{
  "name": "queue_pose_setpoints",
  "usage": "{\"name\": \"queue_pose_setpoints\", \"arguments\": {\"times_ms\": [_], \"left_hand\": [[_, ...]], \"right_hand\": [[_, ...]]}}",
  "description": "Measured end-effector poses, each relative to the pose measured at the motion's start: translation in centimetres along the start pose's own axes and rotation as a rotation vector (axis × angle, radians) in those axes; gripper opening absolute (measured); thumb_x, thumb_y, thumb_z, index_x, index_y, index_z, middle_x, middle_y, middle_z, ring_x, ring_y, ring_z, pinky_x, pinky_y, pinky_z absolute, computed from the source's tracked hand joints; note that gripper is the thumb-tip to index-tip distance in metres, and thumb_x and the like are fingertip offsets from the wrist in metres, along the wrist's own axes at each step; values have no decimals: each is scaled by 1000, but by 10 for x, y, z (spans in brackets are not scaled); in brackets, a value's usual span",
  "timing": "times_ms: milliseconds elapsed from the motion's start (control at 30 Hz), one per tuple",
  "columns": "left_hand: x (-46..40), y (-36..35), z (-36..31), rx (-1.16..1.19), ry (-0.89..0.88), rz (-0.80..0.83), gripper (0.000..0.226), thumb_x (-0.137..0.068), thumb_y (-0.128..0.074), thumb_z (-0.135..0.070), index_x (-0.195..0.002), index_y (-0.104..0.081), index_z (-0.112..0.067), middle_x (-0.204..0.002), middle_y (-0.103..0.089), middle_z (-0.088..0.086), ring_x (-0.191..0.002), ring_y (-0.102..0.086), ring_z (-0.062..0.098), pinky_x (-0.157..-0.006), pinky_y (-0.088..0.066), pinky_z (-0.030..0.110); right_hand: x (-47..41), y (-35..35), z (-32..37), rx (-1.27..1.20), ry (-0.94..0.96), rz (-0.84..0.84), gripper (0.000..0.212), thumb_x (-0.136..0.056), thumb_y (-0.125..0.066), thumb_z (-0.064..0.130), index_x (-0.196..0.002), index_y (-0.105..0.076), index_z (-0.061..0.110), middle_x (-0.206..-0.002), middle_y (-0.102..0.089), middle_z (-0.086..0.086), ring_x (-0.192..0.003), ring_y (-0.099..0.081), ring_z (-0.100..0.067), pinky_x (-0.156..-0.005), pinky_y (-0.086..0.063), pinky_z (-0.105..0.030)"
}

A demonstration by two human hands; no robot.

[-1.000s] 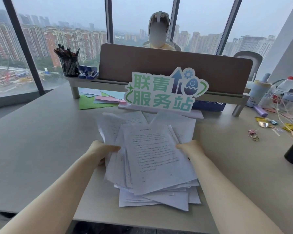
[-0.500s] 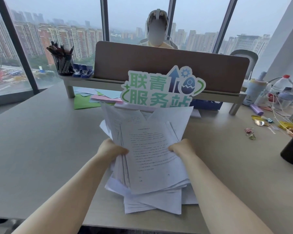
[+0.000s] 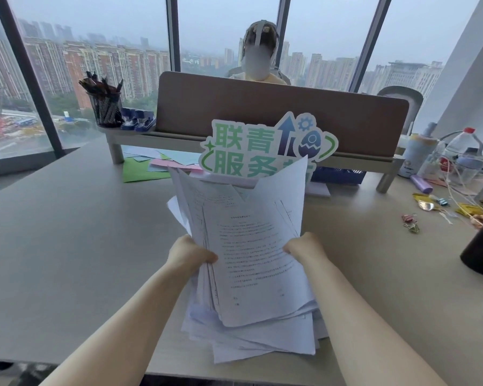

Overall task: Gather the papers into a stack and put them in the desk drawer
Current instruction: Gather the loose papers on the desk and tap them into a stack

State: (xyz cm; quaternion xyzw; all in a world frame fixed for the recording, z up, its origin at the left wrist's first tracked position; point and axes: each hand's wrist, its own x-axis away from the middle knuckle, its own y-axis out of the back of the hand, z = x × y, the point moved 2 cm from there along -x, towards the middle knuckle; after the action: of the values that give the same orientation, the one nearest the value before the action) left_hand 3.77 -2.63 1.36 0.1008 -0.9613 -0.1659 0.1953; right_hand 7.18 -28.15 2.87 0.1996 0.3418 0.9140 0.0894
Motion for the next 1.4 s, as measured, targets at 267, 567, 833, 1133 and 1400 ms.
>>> {"name": "queue_pose_setpoints", "arguments": {"times_ms": [267,567,833,1133,1400], "left_hand": [[6,-5,3,179,37,73,42,-63,-78,4,-103,-64,2,-101,-71,21,-93,-68,38,-88,-57,46],[22,3,1,384,-214,144,35,-74,-69,11,-96,-62,-16,-97,-73,12,-91,-70,34,-85,-57,48],[32,35,-14,516,-412,141,51,-60,-74,-2,-109,-67,-12,-99,-78,8,-97,-72,34,-86,-58,48],[45,54,-103,533,-764,-154,49,-80,-69,4,-117,-52,-25,-100,-66,-12,-86,-65,0,-74,-53,21],[16,60,-96,669,-641,-60,39,-57,-80,-18,-95,-72,-14,-86,-77,-2,-89,-72,21,-74,-54,31]], "right_hand": [[6,-4,-9,-80,-57,40,10,-85,-55,1,-89,-49,7,-66,-32,-3,-54,-27,-16,-52,-19,-27],[5,-7,-21,-444,85,-6,29,-88,-65,14,-115,-66,3,-100,-70,-7,-86,-65,-25,-80,-52,-35],[11,8,-4,-944,145,269,39,-82,-71,-4,-119,-64,7,-111,-76,-18,-97,-73,-37,-81,-59,-47],[50,67,86,-725,699,-195,21,-87,-64,2,-106,-62,14,-102,-73,4,-97,-69,-14,-85,-56,-35],[59,71,84,-870,683,-62,28,-86,-70,-2,-100,-75,21,-94,-81,6,-91,-76,-16,-84,-60,-34]]}}
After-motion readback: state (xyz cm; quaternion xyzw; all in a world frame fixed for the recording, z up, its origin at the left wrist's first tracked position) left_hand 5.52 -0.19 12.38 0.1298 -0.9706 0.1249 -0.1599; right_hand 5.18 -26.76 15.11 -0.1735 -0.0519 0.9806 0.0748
